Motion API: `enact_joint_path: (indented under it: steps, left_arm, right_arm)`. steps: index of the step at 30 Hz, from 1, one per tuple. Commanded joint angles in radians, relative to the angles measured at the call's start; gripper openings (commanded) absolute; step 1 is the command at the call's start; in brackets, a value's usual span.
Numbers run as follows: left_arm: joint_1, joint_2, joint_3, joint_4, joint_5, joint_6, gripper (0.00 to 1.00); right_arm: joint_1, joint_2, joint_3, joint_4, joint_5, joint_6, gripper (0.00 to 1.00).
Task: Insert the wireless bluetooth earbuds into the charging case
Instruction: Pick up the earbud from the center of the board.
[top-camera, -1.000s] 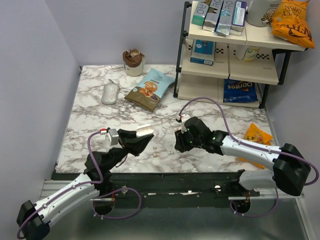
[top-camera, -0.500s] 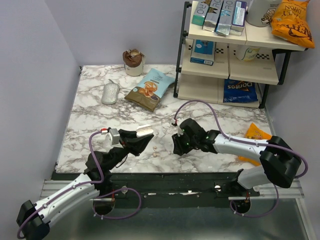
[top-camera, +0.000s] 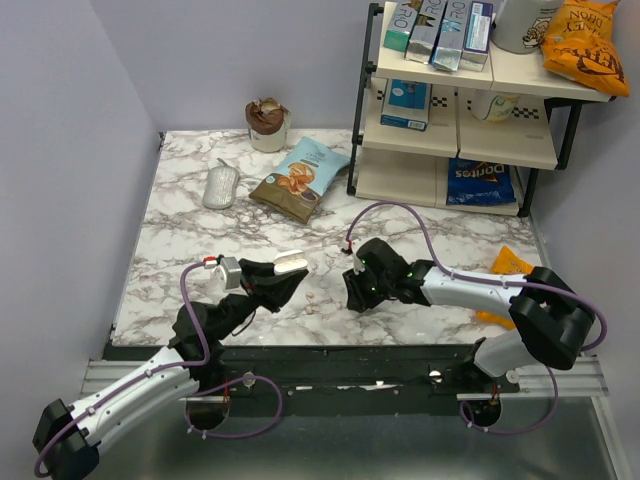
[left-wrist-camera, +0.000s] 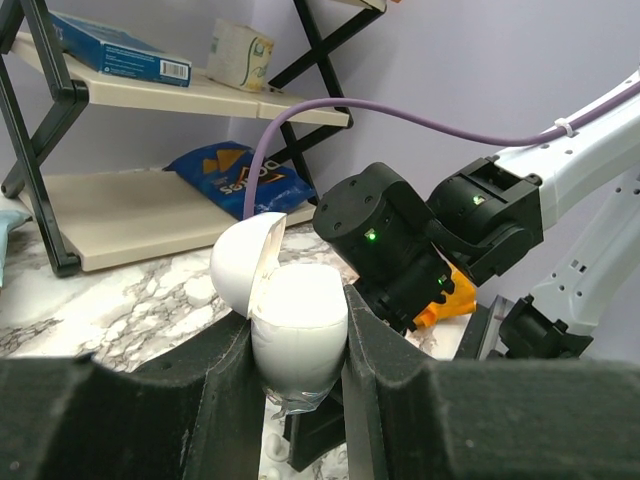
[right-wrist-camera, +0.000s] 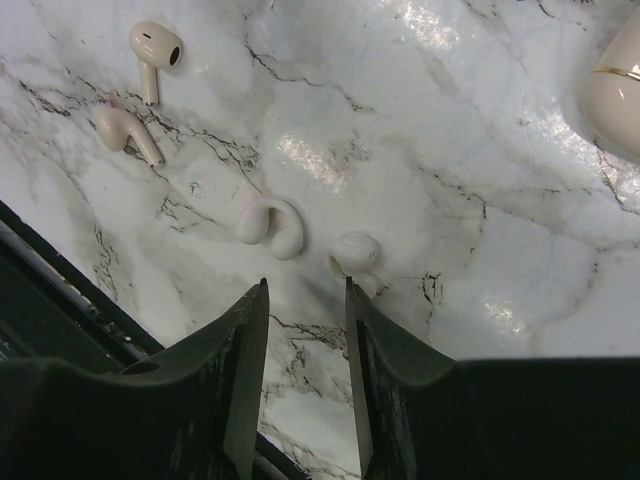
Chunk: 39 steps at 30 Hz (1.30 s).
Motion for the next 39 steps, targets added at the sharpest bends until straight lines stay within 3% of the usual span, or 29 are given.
enact_joint_path:
  steps: [1, 26, 39]
  left_arm:
    - [-0.004, 0.008, -0.013, 0.016, -0.014, -0.012, 0.00]
    - [-0.005, 0.023, -0.013, 0.018, -0.022, -0.015, 0.00]
    - [-0.005, 0.034, -0.014, 0.022, -0.023, -0.019, 0.00]
  right_arm:
    - [0.000, 0.019, 0.006, 0.025, 0.031, 0.003, 0.45]
    - [-0.024, 0.033, 0.003, -0.004, 0.148, 0.021, 0.45]
    - [-0.024, 0.016, 0.000, -0.007, 0.177, 0.018, 0.33]
